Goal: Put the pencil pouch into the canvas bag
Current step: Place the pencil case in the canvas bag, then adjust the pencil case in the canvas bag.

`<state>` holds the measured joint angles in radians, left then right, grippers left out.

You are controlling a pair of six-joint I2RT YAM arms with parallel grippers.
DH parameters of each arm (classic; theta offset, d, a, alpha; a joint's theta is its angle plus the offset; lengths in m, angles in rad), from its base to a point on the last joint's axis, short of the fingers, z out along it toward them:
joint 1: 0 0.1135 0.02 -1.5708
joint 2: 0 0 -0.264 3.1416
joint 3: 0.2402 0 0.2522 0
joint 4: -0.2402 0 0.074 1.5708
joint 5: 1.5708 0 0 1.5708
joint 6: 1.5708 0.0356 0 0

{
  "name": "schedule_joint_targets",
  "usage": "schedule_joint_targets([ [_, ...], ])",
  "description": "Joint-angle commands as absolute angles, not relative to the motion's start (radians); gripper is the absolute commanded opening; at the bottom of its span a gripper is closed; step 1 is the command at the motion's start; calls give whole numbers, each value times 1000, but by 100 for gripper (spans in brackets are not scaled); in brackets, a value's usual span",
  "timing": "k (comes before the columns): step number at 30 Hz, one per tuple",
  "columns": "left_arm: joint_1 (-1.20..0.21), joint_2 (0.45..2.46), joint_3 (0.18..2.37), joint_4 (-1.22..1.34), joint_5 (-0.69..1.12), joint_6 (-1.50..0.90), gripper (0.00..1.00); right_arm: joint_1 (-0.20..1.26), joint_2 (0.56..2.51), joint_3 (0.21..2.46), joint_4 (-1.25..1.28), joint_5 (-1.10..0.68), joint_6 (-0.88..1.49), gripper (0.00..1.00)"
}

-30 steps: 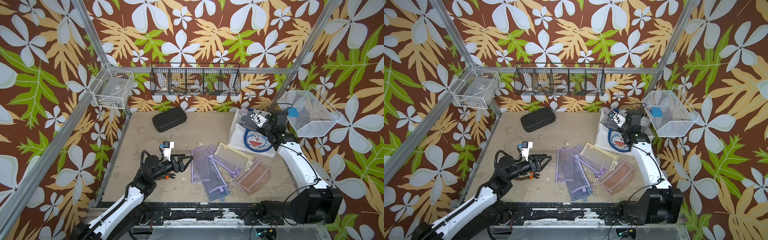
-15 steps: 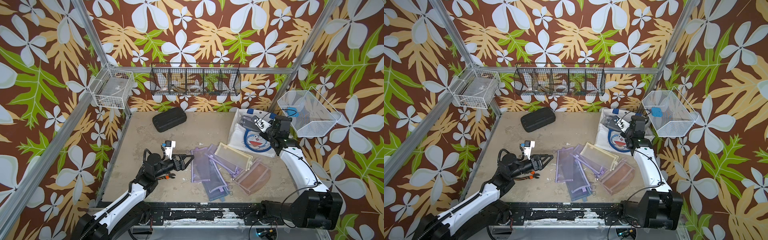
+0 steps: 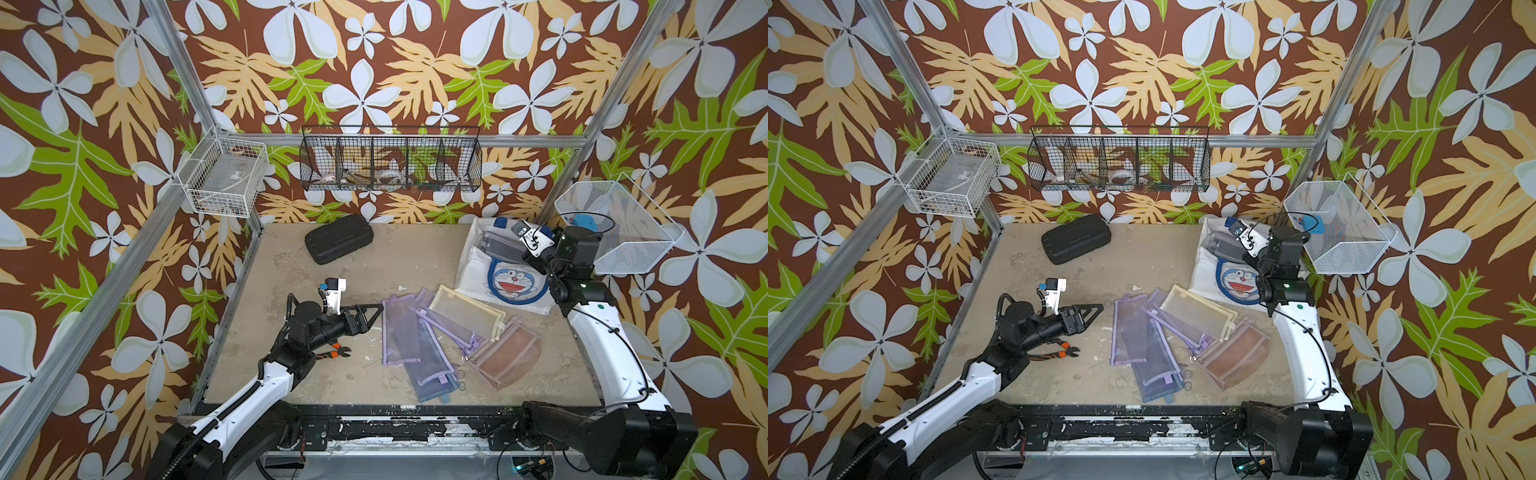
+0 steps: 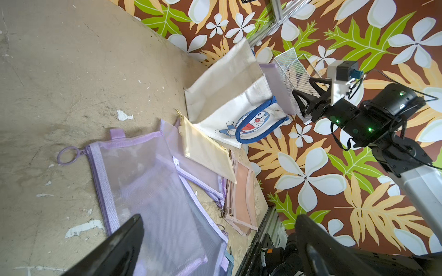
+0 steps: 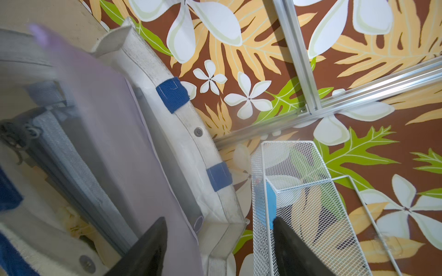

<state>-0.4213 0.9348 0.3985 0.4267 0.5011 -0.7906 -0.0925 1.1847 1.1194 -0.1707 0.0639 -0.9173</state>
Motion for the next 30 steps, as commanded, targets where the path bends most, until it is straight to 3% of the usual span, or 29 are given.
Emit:
schedule_joint_targets([
  [1, -419, 927, 398, 433, 499, -792, 100, -92, 1155, 1094, -172, 11, -903, 66],
  [8, -419, 931, 384, 453, 510, -795, 97, -92, 1247, 1209, -245, -63, -713, 53],
  [16, -419, 944, 370, 476, 533, -793, 95, -103, 1615, 1694, -758, -195, -381, 39],
  [21, -419, 968, 375, 474, 541, -792, 96, -103, 1541, 1595, -704, -371, -312, 45],
  [30, -402, 981, 385, 452, 520, -777, 100, -135, 1655, 1547, -744, -351, -349, 38],
])
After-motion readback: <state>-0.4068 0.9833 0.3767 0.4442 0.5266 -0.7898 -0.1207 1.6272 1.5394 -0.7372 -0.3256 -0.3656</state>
